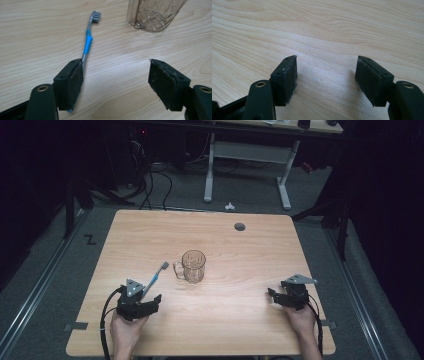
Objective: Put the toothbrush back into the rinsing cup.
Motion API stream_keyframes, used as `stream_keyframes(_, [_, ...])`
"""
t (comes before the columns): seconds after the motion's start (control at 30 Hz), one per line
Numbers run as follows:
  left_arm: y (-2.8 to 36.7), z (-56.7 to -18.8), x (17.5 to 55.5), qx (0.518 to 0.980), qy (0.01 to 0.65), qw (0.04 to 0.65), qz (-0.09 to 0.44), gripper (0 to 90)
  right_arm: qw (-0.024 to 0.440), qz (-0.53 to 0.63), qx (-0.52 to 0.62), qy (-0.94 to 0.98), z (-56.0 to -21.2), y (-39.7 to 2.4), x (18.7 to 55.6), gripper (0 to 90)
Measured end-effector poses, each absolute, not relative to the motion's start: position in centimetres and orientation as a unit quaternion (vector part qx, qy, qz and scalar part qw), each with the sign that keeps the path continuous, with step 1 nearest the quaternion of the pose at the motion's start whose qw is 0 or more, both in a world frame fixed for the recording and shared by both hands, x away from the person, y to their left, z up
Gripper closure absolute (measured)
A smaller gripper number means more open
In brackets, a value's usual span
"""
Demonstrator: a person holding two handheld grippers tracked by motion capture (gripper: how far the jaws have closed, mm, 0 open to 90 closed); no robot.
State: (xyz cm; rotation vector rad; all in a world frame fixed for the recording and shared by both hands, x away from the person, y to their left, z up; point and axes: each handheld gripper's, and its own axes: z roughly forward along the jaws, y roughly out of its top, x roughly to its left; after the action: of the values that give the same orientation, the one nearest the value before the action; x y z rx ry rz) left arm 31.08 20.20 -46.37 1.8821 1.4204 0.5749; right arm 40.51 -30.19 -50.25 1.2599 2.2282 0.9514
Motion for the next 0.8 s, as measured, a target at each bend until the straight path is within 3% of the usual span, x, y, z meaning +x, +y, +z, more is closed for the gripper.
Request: stream_keyframes(0.8, [21.9, -45.7, 33.0, 0.728, 0.569, 0.311, 0.223, 30.3, 0.204, 0.341, 0.452, 0.799, -50.3, -30.2, 40.5, 34.6])
